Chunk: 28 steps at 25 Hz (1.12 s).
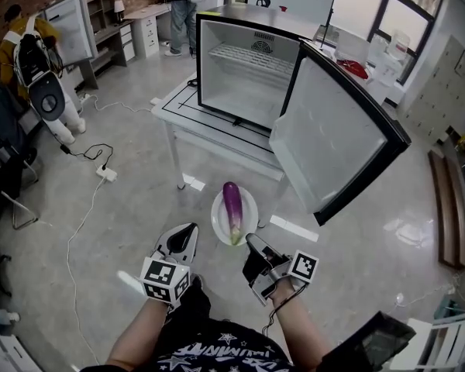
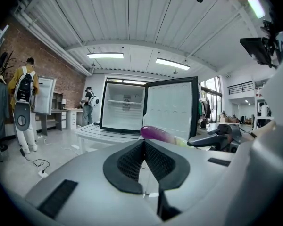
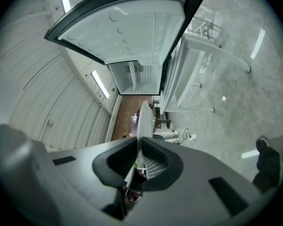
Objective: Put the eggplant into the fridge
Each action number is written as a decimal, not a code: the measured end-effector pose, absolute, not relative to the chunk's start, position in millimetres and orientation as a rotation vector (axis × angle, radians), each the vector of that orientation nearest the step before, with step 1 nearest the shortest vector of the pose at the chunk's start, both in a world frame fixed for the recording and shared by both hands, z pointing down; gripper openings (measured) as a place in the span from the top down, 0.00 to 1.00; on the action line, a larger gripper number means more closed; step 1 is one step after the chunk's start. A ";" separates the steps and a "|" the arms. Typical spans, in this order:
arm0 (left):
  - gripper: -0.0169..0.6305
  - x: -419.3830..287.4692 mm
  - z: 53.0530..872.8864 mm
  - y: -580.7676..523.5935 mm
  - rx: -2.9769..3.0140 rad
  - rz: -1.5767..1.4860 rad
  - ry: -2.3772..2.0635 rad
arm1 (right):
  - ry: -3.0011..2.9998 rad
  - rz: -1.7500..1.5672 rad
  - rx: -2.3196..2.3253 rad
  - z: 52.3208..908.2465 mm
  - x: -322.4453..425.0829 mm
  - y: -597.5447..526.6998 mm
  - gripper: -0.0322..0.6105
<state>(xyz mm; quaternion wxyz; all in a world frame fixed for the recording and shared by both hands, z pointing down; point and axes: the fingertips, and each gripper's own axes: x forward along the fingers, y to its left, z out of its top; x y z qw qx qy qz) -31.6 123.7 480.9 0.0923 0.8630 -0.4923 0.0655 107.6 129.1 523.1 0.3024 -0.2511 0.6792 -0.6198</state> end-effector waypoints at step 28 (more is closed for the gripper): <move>0.96 -92.7 471.3 -53.0 2.648 0.174 -1.314 | 1.753 -1.568 -0.775 511.6 47.9 -37.7 0.91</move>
